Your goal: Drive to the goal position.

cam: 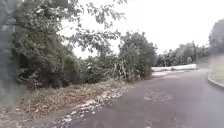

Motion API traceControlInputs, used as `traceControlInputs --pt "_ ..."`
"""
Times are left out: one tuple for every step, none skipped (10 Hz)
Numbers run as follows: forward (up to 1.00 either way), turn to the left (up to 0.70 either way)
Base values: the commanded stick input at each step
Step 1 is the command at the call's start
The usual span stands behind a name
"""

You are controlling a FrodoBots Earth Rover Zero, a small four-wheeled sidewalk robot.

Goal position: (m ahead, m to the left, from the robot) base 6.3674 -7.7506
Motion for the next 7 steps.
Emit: traceControlInputs --pt "0.45 0.0" --pt "0.45 0.0" --pt "0.45 0.0" --pt "0.45 0.0" --pt "0.45 0.0" --pt "0.45 0.0" --pt "0.45 0.0"
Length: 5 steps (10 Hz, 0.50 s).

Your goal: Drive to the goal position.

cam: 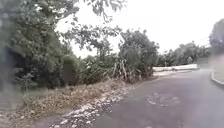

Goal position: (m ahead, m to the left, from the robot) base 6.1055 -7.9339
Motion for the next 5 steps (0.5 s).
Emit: traceControlInputs --pt "0.45 0.0" --pt "0.45 0.0" --pt "0.45 0.0" --pt "0.45 0.0" --pt "0.45 0.0"
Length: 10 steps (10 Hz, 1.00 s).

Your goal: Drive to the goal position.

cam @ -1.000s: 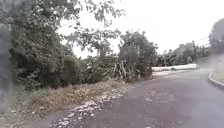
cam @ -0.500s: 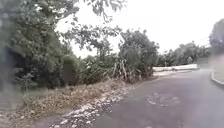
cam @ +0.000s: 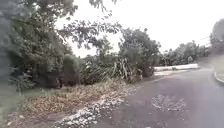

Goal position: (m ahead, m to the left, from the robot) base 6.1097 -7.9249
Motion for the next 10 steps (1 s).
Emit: traceControlInputs --pt "0.45 0.0" --pt "0.45 0.0" --pt "0.45 -0.27" --pt "0.45 -0.27" --pt "0.45 -0.27" --pt "0.45 -0.27" --pt "0.45 -0.27" --pt "0.45 -0.27" --pt "0.45 -0.27" --pt "0.45 -0.27"
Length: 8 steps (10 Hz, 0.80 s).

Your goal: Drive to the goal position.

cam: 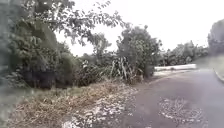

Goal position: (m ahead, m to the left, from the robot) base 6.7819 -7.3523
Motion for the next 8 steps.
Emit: traceControlInputs --pt "0.45 -0.27" --pt "0.45 -0.27" --pt "0.39 -0.3" --pt "0.22 -0.36" --pt "0.05 -0.43" --pt "0.0 -0.45" --pt "0.0 -0.45" --pt "0.0 -0.45"
